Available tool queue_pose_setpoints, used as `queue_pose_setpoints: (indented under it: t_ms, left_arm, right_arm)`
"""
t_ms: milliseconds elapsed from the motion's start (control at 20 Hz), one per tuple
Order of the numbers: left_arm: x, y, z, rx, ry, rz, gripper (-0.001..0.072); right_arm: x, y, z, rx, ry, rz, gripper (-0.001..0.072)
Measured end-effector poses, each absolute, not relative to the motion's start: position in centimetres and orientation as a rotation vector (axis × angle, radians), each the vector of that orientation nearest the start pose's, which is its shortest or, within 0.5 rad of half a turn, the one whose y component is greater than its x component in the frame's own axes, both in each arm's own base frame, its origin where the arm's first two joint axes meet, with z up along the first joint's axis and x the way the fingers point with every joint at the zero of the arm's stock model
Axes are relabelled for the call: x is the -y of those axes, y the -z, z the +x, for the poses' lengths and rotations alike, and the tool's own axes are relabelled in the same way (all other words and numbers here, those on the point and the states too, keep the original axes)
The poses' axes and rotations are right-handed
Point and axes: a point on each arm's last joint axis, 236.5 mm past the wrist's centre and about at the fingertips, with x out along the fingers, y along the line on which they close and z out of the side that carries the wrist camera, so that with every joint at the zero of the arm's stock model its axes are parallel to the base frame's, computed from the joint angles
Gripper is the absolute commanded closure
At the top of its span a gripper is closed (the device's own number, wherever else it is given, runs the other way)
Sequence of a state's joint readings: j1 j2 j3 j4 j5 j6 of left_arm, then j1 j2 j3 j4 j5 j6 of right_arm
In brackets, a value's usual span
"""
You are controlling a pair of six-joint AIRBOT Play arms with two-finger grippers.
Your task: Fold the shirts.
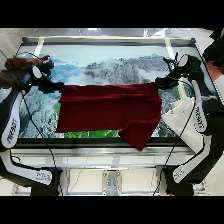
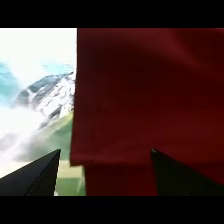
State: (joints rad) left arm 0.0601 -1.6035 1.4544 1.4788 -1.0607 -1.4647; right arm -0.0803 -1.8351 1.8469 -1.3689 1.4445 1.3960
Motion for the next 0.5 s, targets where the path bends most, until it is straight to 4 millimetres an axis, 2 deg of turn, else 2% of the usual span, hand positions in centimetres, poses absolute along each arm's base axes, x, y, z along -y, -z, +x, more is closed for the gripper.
queue_pose_setpoints:
  t_ms: [150,250,400,450,500]
  left_arm:
    - [-3.6,-2.8,45.1,-1.159,-0.01,-0.037,0.006]
    - [-5.8,-4.0,41.1,-1.144,-0.084,-0.079,0.006]
    - [-8.2,-3.1,33.6,-1.096,-0.257,-0.246,0.0062]
    - [-8.7,-2.1,30.9,-1.077,-0.335,-0.337,0.0118]
    - [-8.9,-1.1,28.6,-1.061,-0.405,-0.427,0.0126]
  right_arm:
    - [2.1,-4.5,46.5,-1.369,-0.171,0.047,0.0268]
    - [3.9,-7.8,44.2,-1.336,-0.153,0.064,0.0268]
    - [5.1,-11.4,40.7,-1.272,-0.143,0.124,0.0268]
    - [5.2,-12.4,39.8,-1.248,-0.141,0.136,0.0268]
    - [5.1,-13.4,39.0,-1.224,-0.143,0.145,0.0268]
